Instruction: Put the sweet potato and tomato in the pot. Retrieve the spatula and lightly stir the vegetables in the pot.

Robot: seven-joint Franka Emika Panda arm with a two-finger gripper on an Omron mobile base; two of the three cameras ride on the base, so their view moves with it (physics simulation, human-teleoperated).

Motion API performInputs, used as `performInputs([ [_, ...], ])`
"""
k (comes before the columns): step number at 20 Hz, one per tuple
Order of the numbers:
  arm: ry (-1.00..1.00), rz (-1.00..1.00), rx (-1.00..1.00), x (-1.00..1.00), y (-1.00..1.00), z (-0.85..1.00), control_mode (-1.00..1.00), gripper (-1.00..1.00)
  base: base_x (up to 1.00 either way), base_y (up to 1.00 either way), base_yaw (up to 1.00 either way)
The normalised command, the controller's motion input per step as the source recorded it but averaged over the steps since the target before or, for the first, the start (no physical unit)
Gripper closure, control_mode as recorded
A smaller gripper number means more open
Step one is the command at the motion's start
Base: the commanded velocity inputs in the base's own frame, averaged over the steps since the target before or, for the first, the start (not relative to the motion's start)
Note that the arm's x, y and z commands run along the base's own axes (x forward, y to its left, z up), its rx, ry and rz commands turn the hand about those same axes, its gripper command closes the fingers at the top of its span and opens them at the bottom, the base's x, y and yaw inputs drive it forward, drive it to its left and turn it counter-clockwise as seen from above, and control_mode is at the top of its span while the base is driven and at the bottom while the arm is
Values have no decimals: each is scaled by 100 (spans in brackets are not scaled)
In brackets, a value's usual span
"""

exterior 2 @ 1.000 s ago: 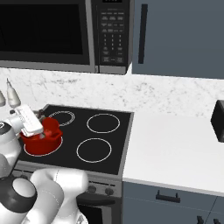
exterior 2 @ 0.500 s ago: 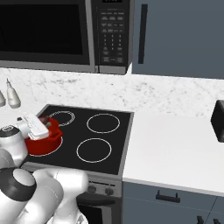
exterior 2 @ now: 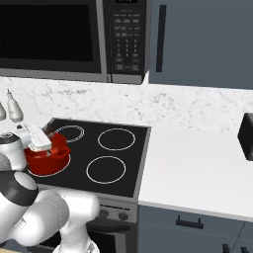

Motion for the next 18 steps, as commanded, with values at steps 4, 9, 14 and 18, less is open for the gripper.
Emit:
performInputs([
  [4, 3, -8, 22, -56, 37, 71, -100, 100, 0, 0, 0],
  [9, 0, -8, 17, -46, 7, 12, -100, 100, 0, 0, 0],
  [14, 4, -11, 1, 13, -11, -56, -100, 100, 0, 0, 0],
  [18, 5, -8, 0, 63, -29, -65, -100, 100, 0, 0, 0],
])
